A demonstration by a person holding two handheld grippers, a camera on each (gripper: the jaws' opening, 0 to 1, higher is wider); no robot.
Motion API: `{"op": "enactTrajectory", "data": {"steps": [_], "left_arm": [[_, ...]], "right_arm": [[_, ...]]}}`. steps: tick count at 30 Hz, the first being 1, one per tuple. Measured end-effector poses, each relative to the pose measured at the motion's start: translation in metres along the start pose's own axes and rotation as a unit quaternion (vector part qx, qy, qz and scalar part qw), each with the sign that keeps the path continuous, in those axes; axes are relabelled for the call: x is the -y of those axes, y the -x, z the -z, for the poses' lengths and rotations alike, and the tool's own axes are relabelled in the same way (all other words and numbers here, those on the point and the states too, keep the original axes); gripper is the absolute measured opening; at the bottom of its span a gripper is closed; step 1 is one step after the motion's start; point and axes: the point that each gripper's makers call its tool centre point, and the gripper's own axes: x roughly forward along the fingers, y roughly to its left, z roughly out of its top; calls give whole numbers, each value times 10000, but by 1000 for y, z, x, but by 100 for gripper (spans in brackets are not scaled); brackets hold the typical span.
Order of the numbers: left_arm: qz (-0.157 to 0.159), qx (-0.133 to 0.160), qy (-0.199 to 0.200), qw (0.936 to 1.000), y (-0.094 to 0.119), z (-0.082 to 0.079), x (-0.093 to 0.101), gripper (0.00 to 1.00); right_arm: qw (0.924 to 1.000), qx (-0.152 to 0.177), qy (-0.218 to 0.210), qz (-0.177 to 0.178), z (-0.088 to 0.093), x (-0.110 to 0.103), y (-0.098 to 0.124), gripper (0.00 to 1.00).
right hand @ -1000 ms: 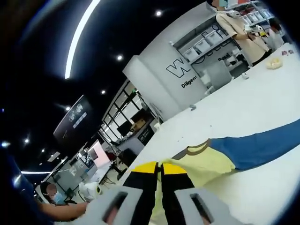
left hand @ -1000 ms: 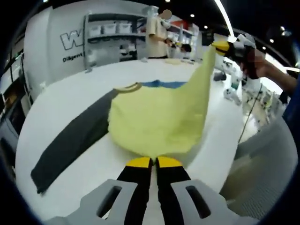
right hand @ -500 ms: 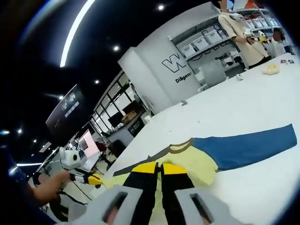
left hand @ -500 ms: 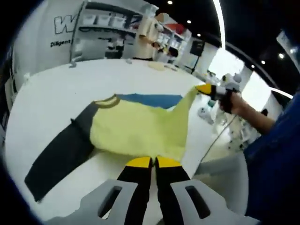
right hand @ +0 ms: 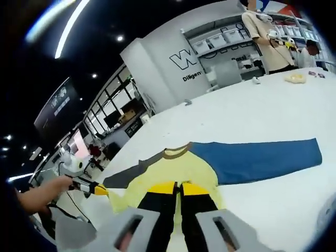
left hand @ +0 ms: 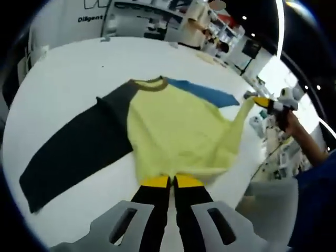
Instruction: Fold the garment on the visible template until the final outline fits inside the template.
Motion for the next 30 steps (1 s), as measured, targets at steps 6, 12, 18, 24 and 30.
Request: {"op": "enactTrajectory", "data": {"steps": [6,12,18,24,30], "left_arm": [[-195,-56,183,9996,-26,16,-17,1],[-128,197,75,9997,-26,16,-10,10],[-126,288,-405,9987,1,31,3,25],[-198,271,-591,9977,4,50,3,21],[-365,240,-612,9972,-17,60,-5,16]], "right_arm": [[9999,-99,-42,122,7,5,-7,0],[9998,-127,-85,113,12,6,-10,0],[9999,-117,-86,63,12,9,-11,0],[9999,-123,-78,9,15,7,-9,0],[9999,-128,-40,-27,15,5,-6,0]]}}
